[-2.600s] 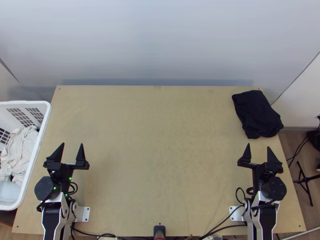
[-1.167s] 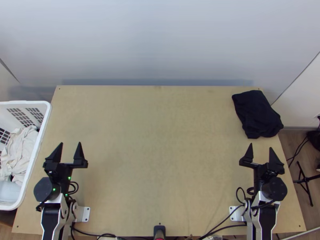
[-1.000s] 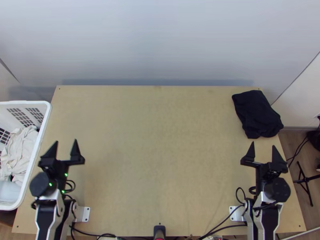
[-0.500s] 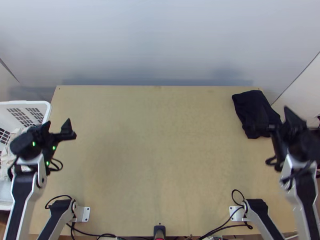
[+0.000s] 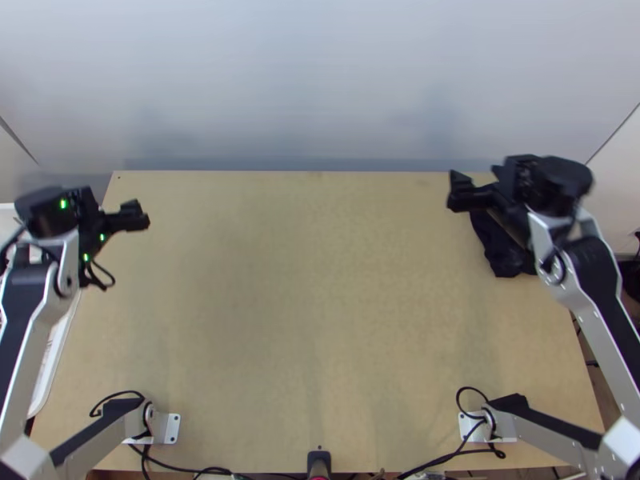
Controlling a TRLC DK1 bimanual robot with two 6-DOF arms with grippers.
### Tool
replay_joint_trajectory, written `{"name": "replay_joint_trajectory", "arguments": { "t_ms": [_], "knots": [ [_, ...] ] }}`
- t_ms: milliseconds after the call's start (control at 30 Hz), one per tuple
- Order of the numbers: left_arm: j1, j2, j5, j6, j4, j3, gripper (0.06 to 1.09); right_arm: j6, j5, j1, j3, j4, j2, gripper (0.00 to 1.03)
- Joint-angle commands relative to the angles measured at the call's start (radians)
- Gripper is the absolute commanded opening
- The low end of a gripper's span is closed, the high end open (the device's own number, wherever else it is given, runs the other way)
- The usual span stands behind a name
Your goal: Fold the t-shirt
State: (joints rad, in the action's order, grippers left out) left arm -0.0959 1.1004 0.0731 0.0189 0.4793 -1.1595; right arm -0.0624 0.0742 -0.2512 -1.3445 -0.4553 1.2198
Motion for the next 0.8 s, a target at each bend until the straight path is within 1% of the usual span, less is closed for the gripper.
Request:
{"name": "replay_joint_trajectory", "arguments": {
  "t_ms": [0, 67, 200, 267, 367, 400, 567, 767],
  "knots": [
    [-0.001, 0.184, 0.033, 0.035, 0.114, -0.235, 1.03, -0.013, -0.005, -0.063, -0.085, -0.013, 0.149, 0.99],
    [-0.025, 0.205, 0.054, 0.03, 0.114, -0.258, 1.03, -0.011, -0.005, -0.08, -0.082, -0.013, 0.155, 0.99],
    [-0.168, 0.271, 0.057, -0.017, 0.116, -0.286, 1.03, -0.005, -0.004, -0.115, -0.053, -0.014, 0.153, 0.99],
    [-0.261, 0.314, 0.057, -0.062, 0.114, -0.302, 1.03, 0.001, -0.004, -0.128, -0.03, -0.019, 0.147, 0.99],
    [-0.4, 0.409, 0.056, -0.168, 0.102, -0.333, 1.03, 0.009, -0.004, -0.132, 0.008, -0.019, 0.132, 0.99],
    [-0.444, 0.447, 0.054, -0.185, 0.11, -0.356, 1.03, 0.009, -0.004, -0.134, 0.021, -0.019, 0.126, 0.99],
    [-0.623, 0.651, 0.021, -0.228, 0.153, -0.542, 1.03, 0.003, -0.004, -0.134, 0.105, -0.016, 0.087, 0.99],
    [-0.734, 0.924, 0.019, -0.264, 0.252, -0.858, 1.03, 0.009, -0.004, -0.151, 0.183, -0.011, 0.064, 0.99]
  ]
}}
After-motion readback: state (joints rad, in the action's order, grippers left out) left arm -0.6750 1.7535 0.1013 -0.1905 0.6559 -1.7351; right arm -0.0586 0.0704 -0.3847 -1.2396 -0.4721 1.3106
